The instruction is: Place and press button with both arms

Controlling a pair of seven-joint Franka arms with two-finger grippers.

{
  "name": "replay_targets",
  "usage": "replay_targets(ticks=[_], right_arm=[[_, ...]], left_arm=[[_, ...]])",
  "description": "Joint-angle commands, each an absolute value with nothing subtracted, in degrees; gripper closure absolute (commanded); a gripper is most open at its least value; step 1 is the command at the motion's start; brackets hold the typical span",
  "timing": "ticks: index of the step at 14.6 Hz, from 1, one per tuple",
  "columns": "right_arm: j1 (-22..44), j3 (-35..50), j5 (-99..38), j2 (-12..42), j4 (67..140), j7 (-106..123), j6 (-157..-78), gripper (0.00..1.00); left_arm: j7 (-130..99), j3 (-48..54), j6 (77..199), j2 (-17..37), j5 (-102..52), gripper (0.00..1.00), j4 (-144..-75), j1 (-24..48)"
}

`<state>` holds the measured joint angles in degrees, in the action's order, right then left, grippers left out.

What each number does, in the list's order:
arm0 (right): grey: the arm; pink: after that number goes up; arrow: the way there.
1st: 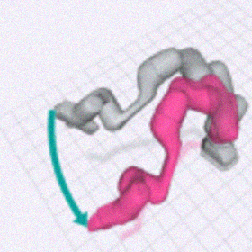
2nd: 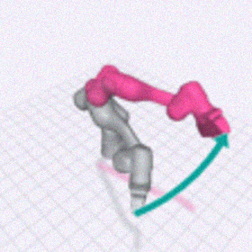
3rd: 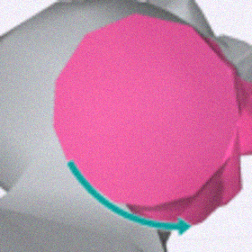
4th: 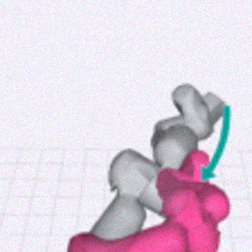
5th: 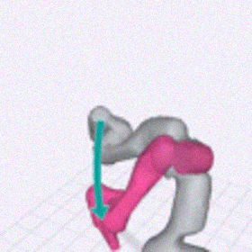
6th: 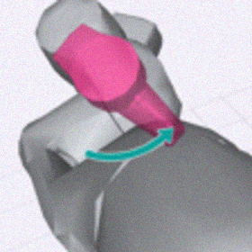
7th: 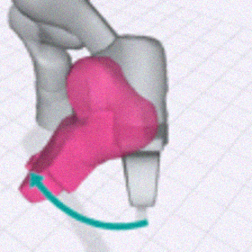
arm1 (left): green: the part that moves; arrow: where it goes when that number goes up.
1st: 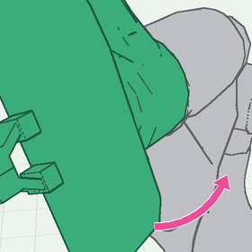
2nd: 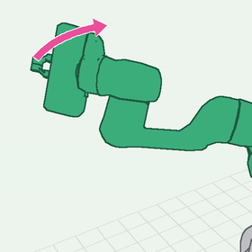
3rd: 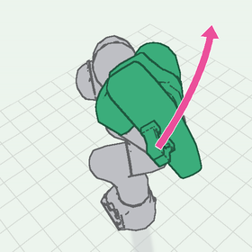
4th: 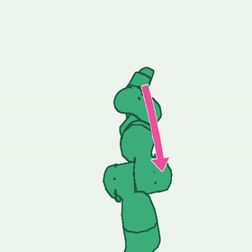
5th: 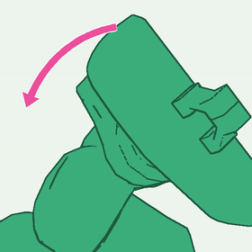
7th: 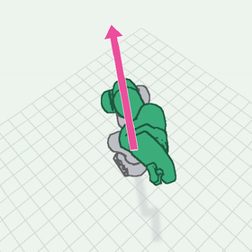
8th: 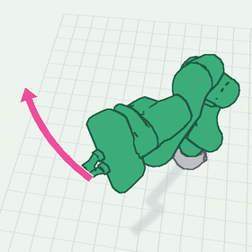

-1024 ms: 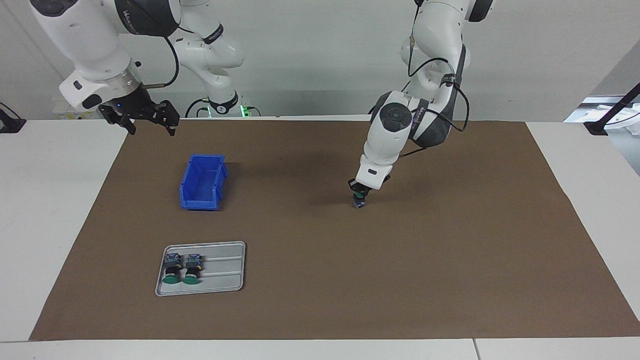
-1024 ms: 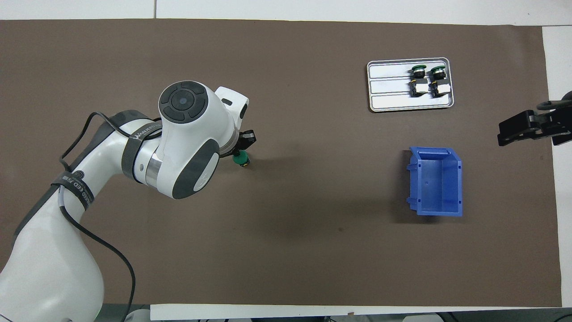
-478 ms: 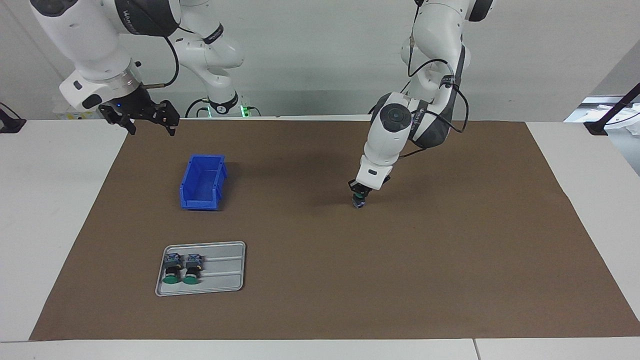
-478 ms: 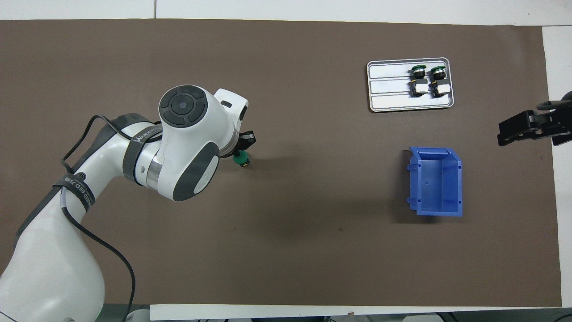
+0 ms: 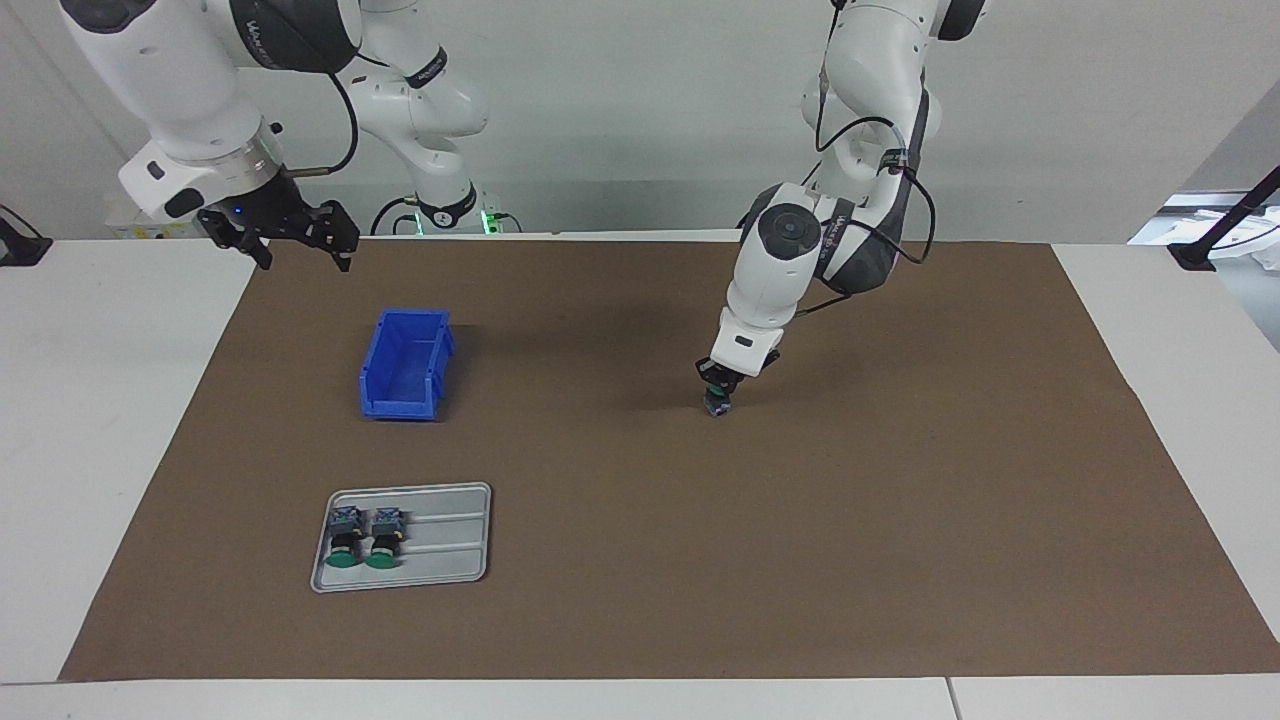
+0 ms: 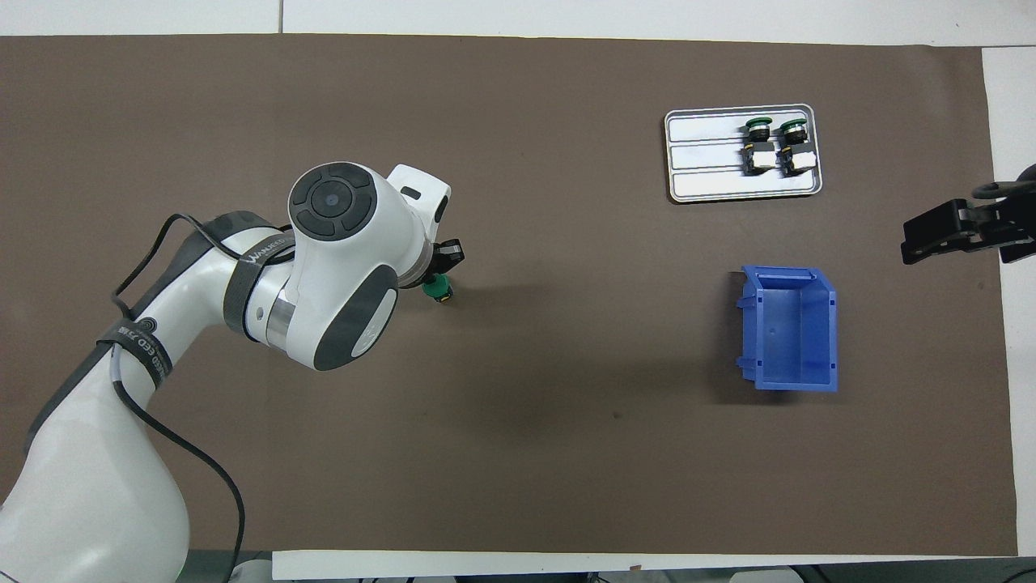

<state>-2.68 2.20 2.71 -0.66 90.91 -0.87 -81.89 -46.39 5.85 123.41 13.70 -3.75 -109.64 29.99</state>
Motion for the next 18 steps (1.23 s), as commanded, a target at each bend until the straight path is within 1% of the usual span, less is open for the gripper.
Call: replay_targets(ticks=[1,2,4,5,6,7,8,10,15,17,18], right_arm=[[-3.2,2.5,2.6,-1.9,92.5,0.3,-82.4,0.01],[-3.2,2.5,2.6,-1.9,92.5,0.3,-82.4,0.01],[-3.2,2.4,2.6,-1.9,92.5,0.2,-82.4,0.01],[-3.2,2.5,2.6,-1.9,92.5,0.3,-82.4,0.01],[-3.3,2.4,2.6,-1.9,92.4,0.1,-82.4,0.01],[-3.3,2.4,2.6,-1.9,92.4,0.2,-82.4,0.01],[-3.3,2.4,2.6,-1.9,92.5,0.2,-82.4,0.01],[-2.9,2.5,2.6,-1.9,92.5,0.4,-82.4,0.01],[-2.5,3.7,1.2,-1.8,91.9,0.9,-81.3,0.01],[-2.5,5.9,-1.2,-0.9,90.3,0.5,-82.2,0.01],[-2.0,8.2,-1.4,0.7,89.0,0.1,-83.2,0.01]], left_arm=[[-46.8,5.1,119.0,11.7,-3.5,0.91,-108.0,30.1],[-46.8,5.1,117.4,11.3,-3.7,0.83,-106.3,29.2],[-46.8,5.0,112.3,11.0,-3.7,0.59,-102.7,27.7],[-46.7,4.9,111.3,10.9,-3.5,0.35,-101.4,26.6],[-45.6,4.9,111.1,10.7,-3.2,0.20,-100.9,25.1],[-43.2,4.9,110.9,10.4,-3.1,0.13,-100.6,23.8],[-40.5,4.8,110.3,9.8,-3.1,0.07,-100.6,22.8],[-35.0,4.7,107.7,8.4,-3.0,0.01,-100.7,19.6],[-20.4,4.6,101.5,5.7,-2.8,0.01,-100.9,11.0],[-14.7,4.7,99.2,4.1,-0.9,0.01,-100.9,7.7],[-12.6,4.6,98.1,3.2,-0.4,0.01,-101.0,6.9]])
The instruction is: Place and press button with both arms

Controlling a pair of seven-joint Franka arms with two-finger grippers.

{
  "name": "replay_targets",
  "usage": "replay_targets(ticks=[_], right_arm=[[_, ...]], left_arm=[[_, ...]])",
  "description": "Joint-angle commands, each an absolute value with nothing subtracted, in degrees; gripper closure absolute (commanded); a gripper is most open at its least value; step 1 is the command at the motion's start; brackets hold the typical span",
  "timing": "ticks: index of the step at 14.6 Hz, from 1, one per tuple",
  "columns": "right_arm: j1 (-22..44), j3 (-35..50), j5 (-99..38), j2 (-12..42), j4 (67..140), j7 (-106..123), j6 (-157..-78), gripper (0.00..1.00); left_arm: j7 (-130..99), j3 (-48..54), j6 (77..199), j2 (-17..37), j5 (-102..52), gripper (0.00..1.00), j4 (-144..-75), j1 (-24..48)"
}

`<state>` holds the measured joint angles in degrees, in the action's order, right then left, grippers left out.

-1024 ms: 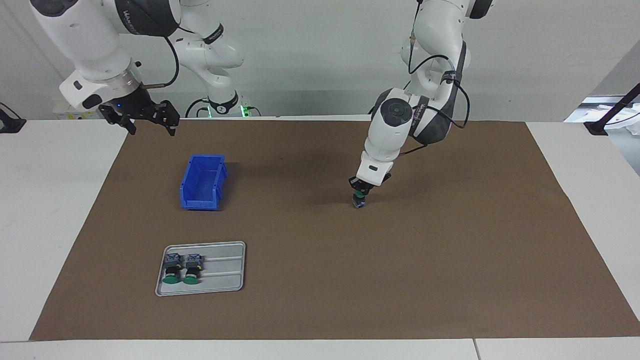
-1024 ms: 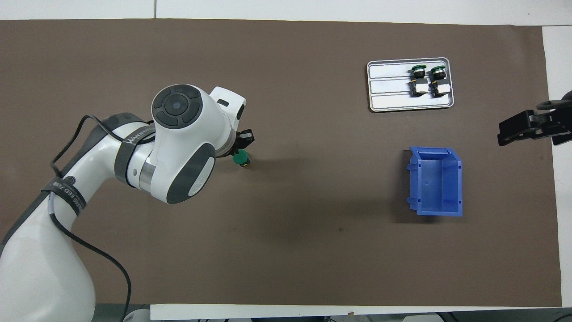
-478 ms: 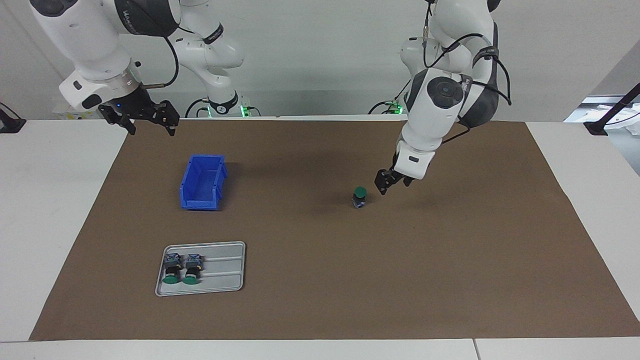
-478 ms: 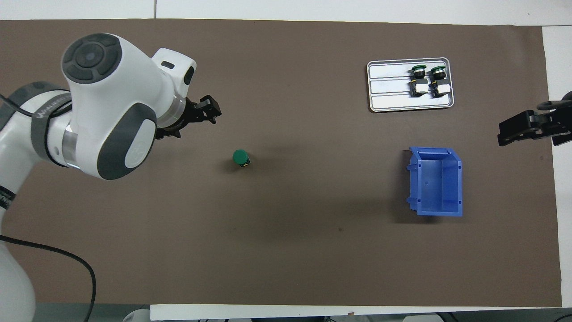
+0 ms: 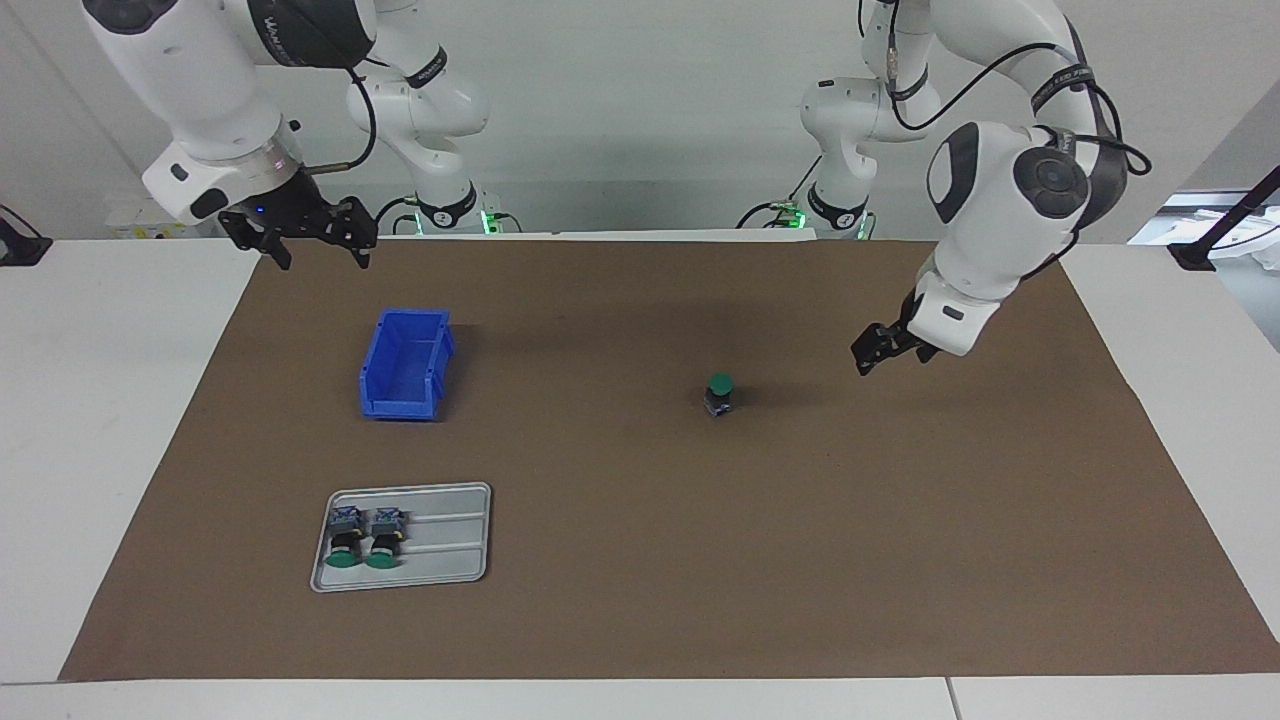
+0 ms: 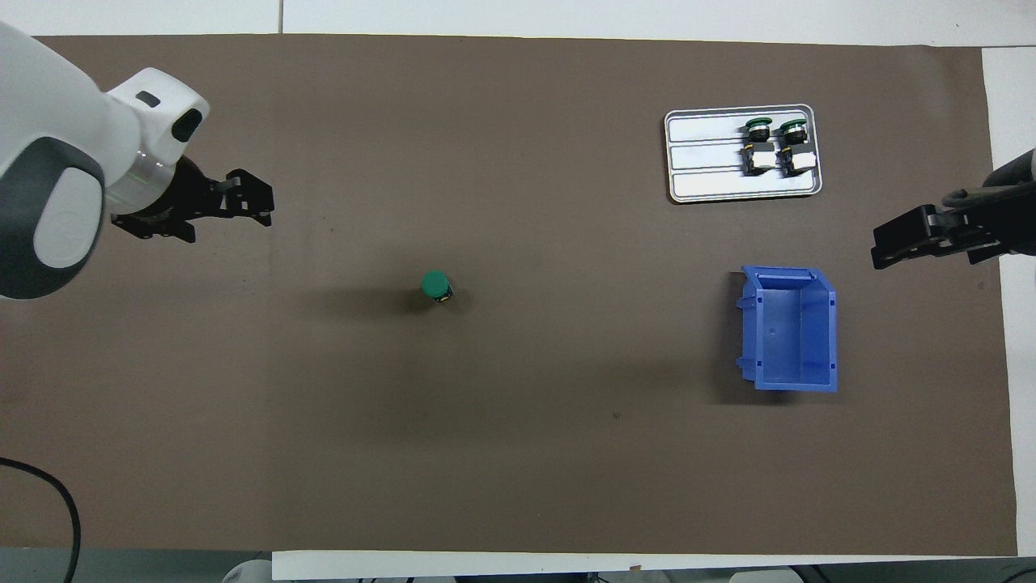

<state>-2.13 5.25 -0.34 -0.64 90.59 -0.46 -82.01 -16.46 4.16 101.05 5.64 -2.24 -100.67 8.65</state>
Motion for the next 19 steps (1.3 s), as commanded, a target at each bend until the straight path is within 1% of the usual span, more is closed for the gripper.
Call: replay_targets(ticks=[1,3,5,7,9,11,12,13,14,16,17,19], right_arm=[[-1.2,10.6,-1.3,2.1,86.9,-2.2,-83.4,0.01],[2.1,13.5,-1.1,7.2,81.9,-10.1,-83.5,0.01],[7.6,14.4,-0.8,13.9,74.4,-17.8,-83.7,0.01],[14.5,14.3,-0.4,21.0,67.8,-26.2,-86.6,0.01],[20.0,14.3,-0.1,26.7,64.0,-31.9,-91.9,0.01],[24.7,14.4,2.9,29.8,64.5,-35.7,-98.7,0.01],[26.9,14.4,5.5,31.7,64.7,-37.5,-100.6,0.01],[28.5,14.4,7.3,33.5,64.8,-38.8,-102.9,0.01],[29.1,14.5,8.0,34.1,66.1,-39.0,-106.4,0.01],[29.5,14.5,8.4,33.5,74.3,-38.6,-113.8,0.01],[29.7,14.5,8.5,32.4,78.5,-38.4,-117.7,0.01],[29.9,14.5,8.5,32.2,83.1,-38.4,-124.5,0.01]], left_arm=[[-11.1,4.5,97.1,2.5,0.0,0.01,-101.1,6.4],[-7.4,4.6,94.3,1.1,0.7,0.01,-101.1,3.4],[-5.3,4.6,90.9,-1.0,1.7,0.01,-101.1,1.5],[-4.5,4.5,89.1,-2.9,2.4,0.01,-101.0,0.0],[-3.1,4.6,86.9,-4.6,2.4,0.01,-101.0,-1.3],[-3.0,4.6,86.3,-5.2,2.3,0.01,-100.7,-1.3],[-3.4,4.6,86.1,-5.7,2.3,0.01,-100.8,-1.3],[-3.4,4.6,86.0,-6.1,2.3,0.01,-100.7,-1.3],[-3.4,4.5,86.1,-6.5,2.3,0.01,-100.6,-1.4],[-3.3,4.4,86.2,-6.6,2.3,0.01,-100.5,-1.5],[-3.3,4.2,86.1,-6.7,2.3,0.01,-100.5,-1.8],[-3.2,3.7,86.1,-7.1,2.3,0.01,-100.6,-2.0]])
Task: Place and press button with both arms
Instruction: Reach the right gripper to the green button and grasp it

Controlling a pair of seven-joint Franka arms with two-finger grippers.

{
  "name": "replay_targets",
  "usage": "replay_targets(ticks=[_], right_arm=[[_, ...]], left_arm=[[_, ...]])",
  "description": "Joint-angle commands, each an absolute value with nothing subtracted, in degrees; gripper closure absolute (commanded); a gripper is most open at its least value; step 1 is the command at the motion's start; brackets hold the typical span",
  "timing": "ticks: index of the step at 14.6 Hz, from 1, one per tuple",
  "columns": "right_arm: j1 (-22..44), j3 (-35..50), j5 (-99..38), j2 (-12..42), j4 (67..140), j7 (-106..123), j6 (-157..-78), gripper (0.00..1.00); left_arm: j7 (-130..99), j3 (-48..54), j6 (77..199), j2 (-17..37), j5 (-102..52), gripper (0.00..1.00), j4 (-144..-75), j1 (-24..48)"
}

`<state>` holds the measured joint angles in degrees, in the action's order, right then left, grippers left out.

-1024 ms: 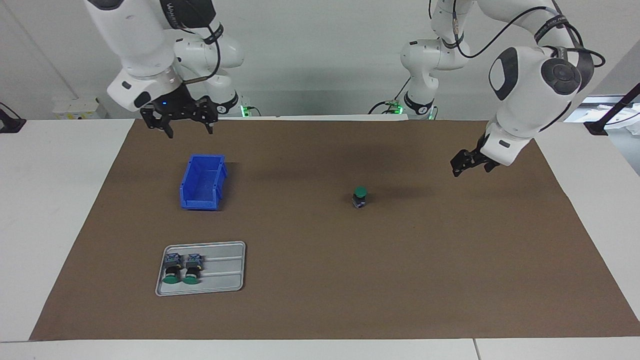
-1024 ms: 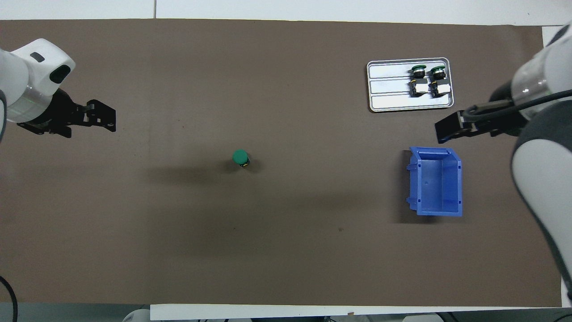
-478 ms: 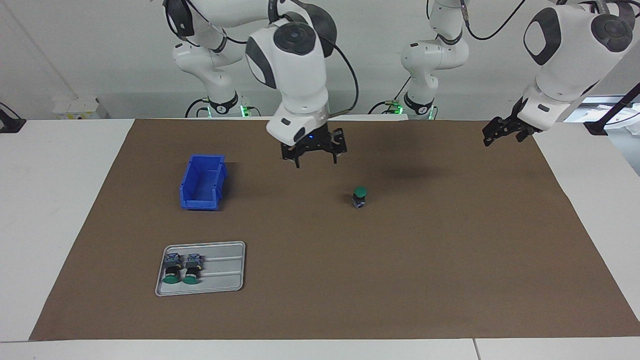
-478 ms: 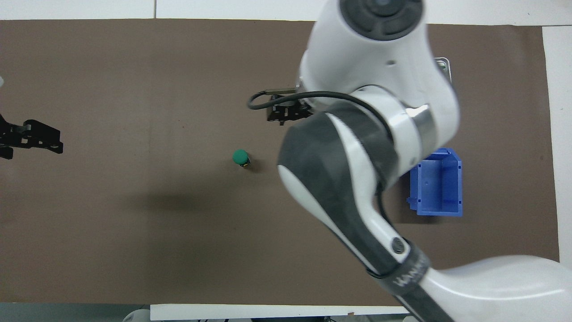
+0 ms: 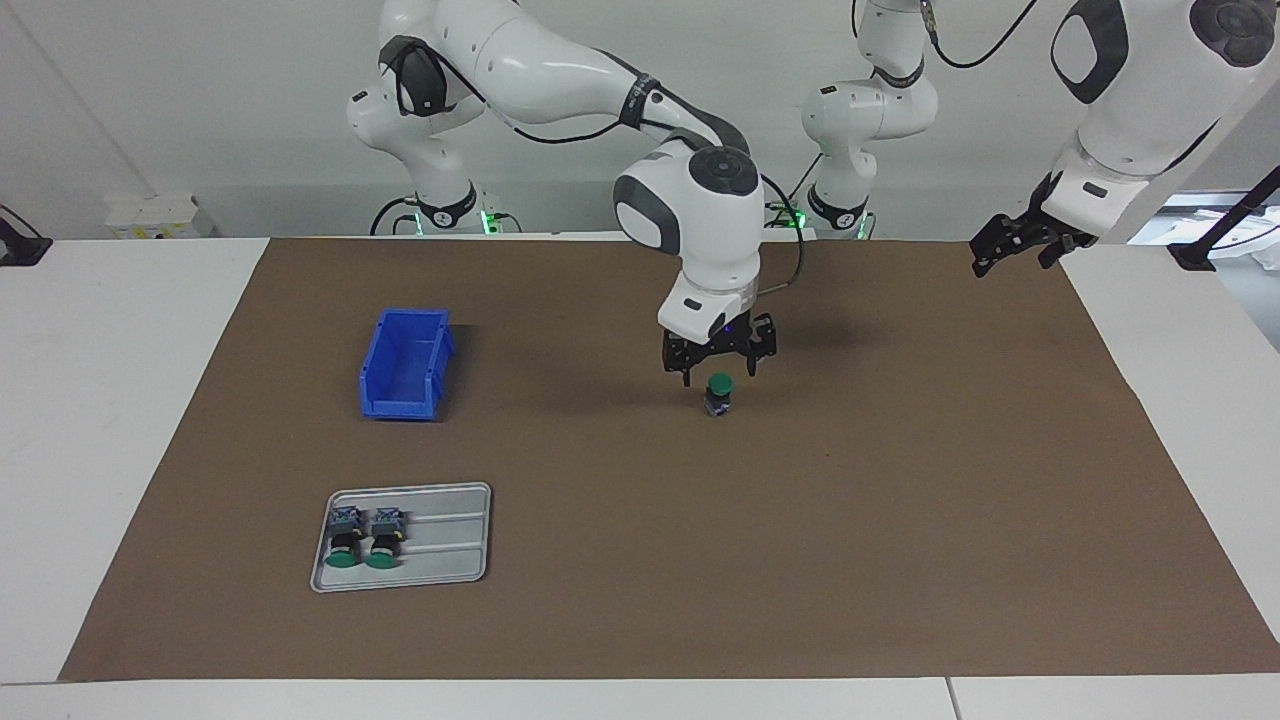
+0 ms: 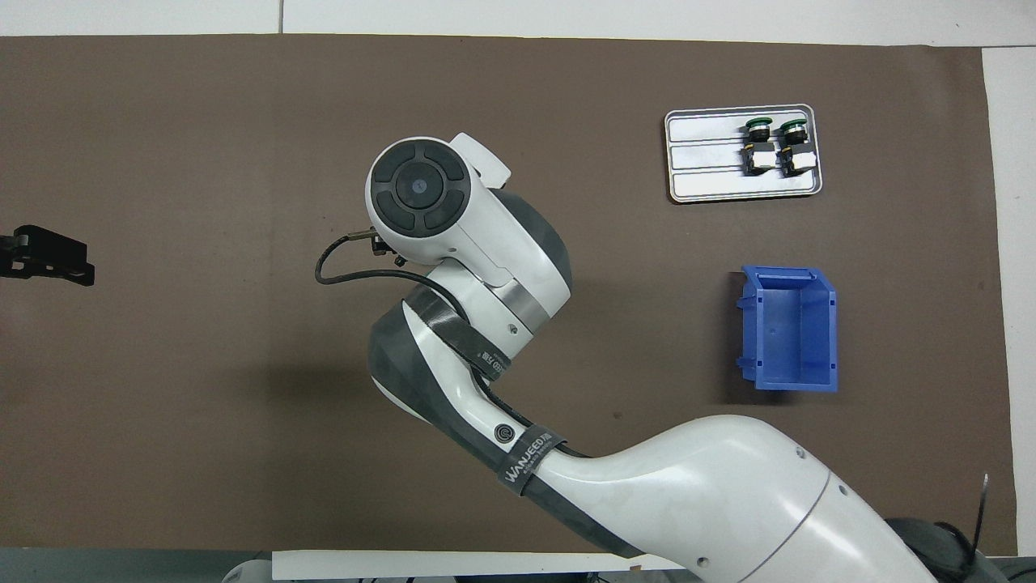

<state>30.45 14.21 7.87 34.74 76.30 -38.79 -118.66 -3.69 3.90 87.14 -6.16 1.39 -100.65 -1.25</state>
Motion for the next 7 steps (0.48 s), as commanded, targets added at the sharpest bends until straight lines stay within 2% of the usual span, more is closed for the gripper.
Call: replay_targets(ticks=[1,7], right_arm=[[30.3,14.5,8.9,32.4,84.8,-38.3,-126.6,0.01],[30.8,14.6,11.0,32.1,90.8,-37.8,-131.9,0.01]], left_arm=[[-2.9,3.7,86.1,-7.1,2.3,0.01,-100.6,-2.1],[-2.8,3.6,85.5,-7.3,2.3,0.01,-100.7,-3.3]])
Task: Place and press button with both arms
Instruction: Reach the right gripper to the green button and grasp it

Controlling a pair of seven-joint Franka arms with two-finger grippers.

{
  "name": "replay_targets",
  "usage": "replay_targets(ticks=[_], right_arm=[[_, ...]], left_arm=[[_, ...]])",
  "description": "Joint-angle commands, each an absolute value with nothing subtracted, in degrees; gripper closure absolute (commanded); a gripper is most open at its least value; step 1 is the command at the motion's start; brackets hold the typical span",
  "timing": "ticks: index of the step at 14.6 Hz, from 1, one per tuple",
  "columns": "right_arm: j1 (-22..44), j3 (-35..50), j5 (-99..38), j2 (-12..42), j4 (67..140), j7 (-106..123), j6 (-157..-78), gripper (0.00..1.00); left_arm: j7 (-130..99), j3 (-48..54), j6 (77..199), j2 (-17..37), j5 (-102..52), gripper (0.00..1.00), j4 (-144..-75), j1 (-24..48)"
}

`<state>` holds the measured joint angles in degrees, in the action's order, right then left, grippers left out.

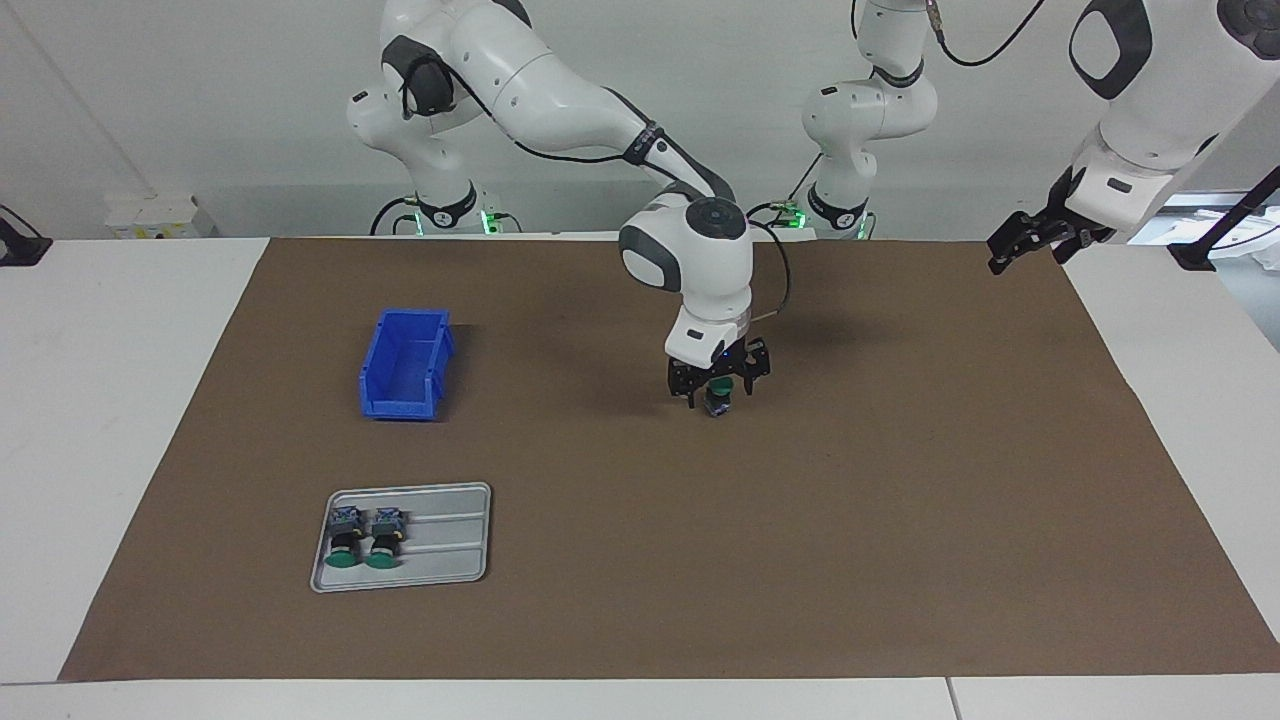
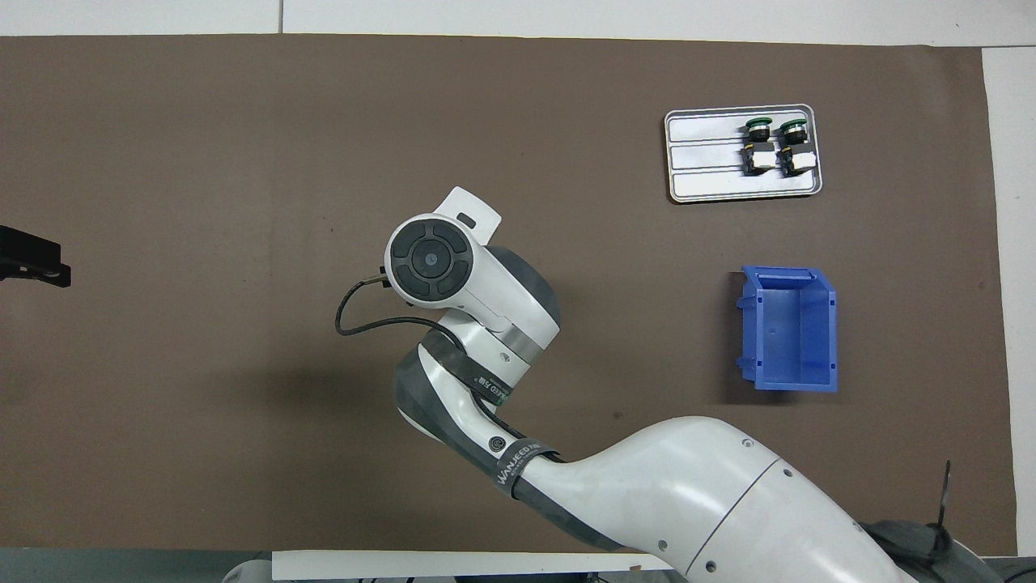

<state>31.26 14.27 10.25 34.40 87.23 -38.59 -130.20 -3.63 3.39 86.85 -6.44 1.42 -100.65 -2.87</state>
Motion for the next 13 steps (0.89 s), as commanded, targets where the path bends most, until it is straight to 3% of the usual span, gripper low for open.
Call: replay_targets(ticks=[1,5,10,11,13], right_arm=[[30.8,14.6,11.0,32.0,91.1,-37.8,-131.9,0.01],[30.8,15.0,11.0,31.7,92.1,-37.8,-131.8,0.03],[31.5,15.3,11.0,31.0,94.1,-37.8,-132.0,0.30],[31.4,15.3,11.0,30.9,94.5,-37.8,-131.8,0.43],[31.4,15.3,11.0,30.8,94.4,-37.8,-132.0,0.88]], left_arm=[[-2.8,3.6,85.5,-7.3,2.3,0.01,-100.7,-3.3],[-2.8,3.3,85.6,-7.3,2.3,0.01,-100.6,-3.3],[-2.9,3.3,85.6,-7.6,2.1,0.01,-100.6,-3.3],[-2.9,3.3,85.8,-7.7,2.1,0.01,-100.9,-3.3],[-2.9,3.4,86.0,-7.8,2.1,0.01,-101.0,-3.2]])
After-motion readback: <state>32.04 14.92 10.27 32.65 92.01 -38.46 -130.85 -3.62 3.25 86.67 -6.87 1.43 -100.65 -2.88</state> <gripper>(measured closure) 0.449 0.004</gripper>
